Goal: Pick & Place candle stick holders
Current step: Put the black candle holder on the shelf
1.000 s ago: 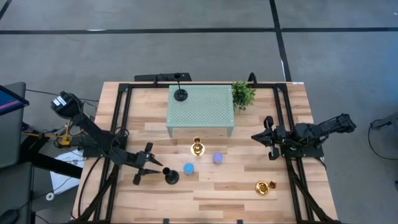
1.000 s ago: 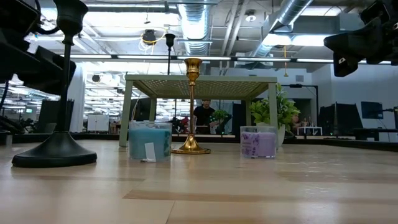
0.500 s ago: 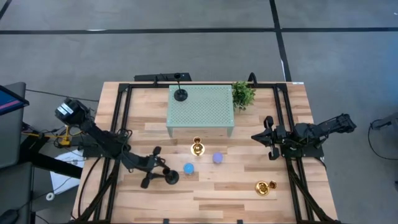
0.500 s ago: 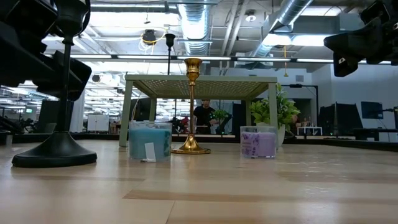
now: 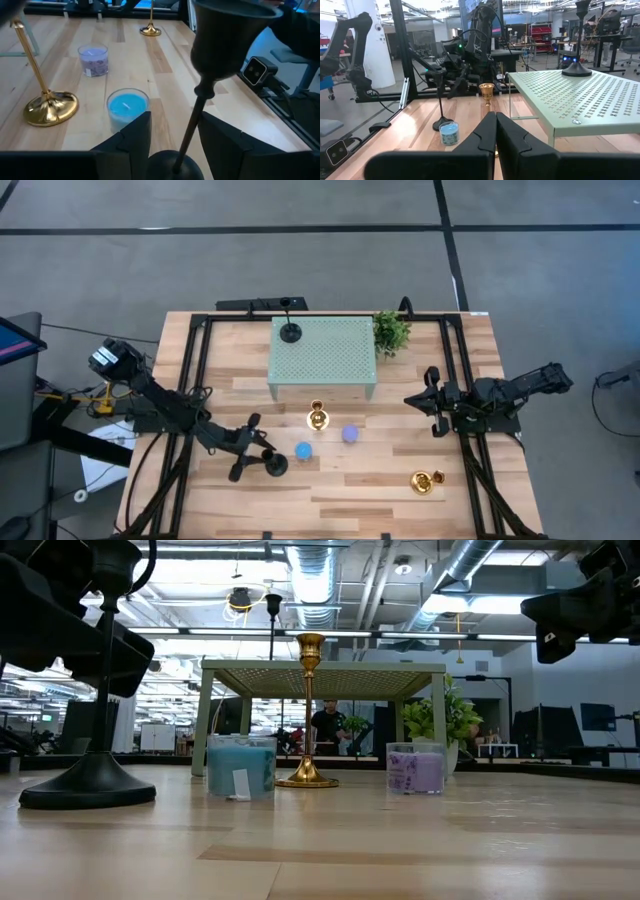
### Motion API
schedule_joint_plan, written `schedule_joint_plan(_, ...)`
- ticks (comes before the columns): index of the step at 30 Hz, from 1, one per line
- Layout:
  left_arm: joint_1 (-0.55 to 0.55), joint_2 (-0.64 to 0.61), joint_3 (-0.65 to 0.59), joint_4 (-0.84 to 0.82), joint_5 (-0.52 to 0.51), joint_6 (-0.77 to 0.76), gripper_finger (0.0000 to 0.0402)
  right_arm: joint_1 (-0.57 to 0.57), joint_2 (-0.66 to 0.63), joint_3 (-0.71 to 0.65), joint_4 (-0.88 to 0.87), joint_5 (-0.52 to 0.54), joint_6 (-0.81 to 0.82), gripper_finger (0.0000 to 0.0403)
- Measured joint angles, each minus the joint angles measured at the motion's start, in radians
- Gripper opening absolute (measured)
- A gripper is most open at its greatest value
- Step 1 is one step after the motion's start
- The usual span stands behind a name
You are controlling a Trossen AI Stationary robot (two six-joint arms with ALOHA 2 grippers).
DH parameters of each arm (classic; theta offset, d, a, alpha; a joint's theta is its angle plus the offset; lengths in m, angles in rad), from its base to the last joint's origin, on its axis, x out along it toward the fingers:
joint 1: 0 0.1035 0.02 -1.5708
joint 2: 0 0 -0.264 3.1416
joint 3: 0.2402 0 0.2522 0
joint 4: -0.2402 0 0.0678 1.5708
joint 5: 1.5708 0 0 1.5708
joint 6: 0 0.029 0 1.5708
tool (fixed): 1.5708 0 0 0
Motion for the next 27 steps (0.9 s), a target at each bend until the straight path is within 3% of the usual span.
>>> schedule_joint_plan(13,0.000,0.002,0.036,0.016,0.038,-0.020,0.0083,0.000,0.000,0.000,0.000,0.000,0.000,0.0000)
schedule_joint_plan(24,0.029,0.093,0.048,0.037,0.036,-0.011,0.0016,0.000,0.000,0.000,0.000,0.000,0.000,0.0000)
schedule_joint_plan(27,0.034,0.096,0.048,0.048,0.036,-0.011,0.0016,0.000,0.000,0.000,0.000,0.000,0.000,0.0000)
